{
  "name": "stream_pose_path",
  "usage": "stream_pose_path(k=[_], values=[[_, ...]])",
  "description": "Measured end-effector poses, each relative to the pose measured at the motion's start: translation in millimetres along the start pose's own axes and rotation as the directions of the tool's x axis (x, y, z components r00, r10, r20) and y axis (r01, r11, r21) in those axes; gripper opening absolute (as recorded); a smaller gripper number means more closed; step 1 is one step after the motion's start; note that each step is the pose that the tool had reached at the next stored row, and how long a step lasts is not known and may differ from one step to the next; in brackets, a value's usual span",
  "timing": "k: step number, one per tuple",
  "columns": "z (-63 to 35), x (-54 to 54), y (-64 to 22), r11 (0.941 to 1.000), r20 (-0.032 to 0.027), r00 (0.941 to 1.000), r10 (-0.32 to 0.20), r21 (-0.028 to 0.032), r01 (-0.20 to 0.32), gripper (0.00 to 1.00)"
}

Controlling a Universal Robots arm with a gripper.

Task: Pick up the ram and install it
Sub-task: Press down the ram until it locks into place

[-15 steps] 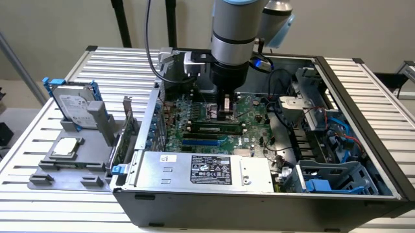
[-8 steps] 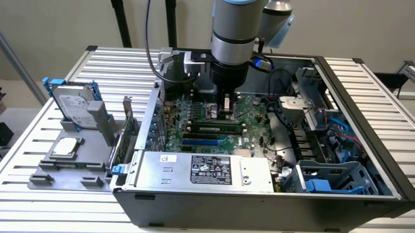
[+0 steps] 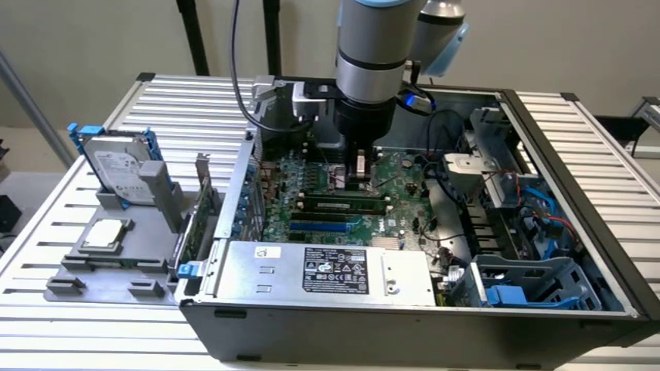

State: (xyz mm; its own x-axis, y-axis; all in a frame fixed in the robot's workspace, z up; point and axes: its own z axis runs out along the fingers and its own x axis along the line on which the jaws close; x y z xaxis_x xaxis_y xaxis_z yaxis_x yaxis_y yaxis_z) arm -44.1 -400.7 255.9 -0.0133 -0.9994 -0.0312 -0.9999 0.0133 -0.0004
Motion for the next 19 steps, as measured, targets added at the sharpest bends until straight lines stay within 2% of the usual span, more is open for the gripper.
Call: stream_pose_path(k=[13, 19], values=[[23.3, 0.7, 1.2, 1.0, 0.0, 1.0, 0.0, -0.0002, 0.0, 0.11], [33.3, 1.5, 1.5, 1.0, -0.0023, 1.0, 0.0, -0.0012, 0.0, 0.11]])
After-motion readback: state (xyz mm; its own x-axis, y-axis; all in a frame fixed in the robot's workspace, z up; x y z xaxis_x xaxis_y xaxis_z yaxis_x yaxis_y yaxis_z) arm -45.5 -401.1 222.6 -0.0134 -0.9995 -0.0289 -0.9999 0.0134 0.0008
